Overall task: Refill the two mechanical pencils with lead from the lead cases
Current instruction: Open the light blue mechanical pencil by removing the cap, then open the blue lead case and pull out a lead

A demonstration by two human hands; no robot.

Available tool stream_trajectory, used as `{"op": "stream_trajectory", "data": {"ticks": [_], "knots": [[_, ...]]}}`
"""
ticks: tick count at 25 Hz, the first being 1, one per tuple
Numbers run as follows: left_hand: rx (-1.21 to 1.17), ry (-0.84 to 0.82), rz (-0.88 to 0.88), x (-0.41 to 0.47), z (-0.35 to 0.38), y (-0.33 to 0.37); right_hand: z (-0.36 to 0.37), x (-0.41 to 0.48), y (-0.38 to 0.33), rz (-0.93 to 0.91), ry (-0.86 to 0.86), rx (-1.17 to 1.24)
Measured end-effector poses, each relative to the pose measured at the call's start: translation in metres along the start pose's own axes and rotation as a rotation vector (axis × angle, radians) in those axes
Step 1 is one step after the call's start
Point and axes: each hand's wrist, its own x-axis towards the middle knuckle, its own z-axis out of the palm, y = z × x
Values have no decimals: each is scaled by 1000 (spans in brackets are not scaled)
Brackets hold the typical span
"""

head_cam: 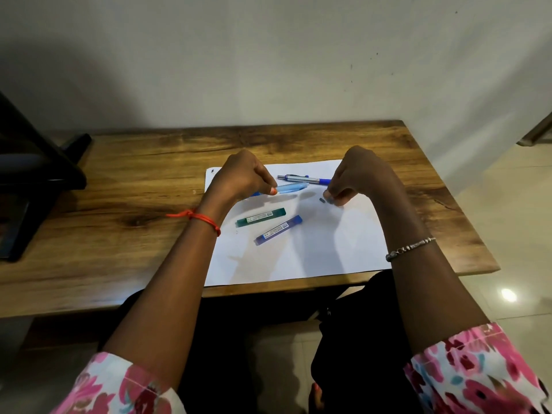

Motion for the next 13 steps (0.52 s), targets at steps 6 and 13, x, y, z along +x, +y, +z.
{"op": "stream_trajectory", "data": {"ticks": [6, 13], "knots": [[99, 48, 58, -3, 13, 6, -2, -3, -1, -159, 99, 30], [163, 52, 24, -4, 20, 8, 0, 2, -1, -130, 88, -10]]}}
